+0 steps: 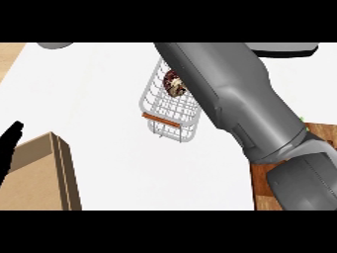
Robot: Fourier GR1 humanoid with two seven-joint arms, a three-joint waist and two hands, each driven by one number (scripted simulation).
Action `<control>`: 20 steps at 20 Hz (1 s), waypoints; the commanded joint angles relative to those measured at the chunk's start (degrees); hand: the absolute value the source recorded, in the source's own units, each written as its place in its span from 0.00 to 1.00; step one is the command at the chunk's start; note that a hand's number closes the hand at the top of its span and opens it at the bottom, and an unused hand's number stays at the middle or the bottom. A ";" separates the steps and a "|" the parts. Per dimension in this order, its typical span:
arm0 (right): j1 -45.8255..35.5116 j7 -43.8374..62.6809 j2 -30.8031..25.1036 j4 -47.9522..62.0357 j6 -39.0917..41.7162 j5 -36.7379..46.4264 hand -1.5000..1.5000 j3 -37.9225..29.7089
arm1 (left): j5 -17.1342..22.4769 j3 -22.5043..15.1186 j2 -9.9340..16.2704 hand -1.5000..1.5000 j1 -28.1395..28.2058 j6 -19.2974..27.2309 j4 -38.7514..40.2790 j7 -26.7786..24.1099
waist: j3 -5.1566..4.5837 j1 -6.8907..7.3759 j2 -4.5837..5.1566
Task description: Pick the cupcake from the cutting board and place it in the tiered basket
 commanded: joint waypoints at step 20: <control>-1.50 18.16 -5.15 -15.13 -19.70 -0.15 0.00 -11.31 | -2.75 2.47 -2.51 0.50 0.38 1.52 5.51 -1.03 | -1.12 -4.71 -1.01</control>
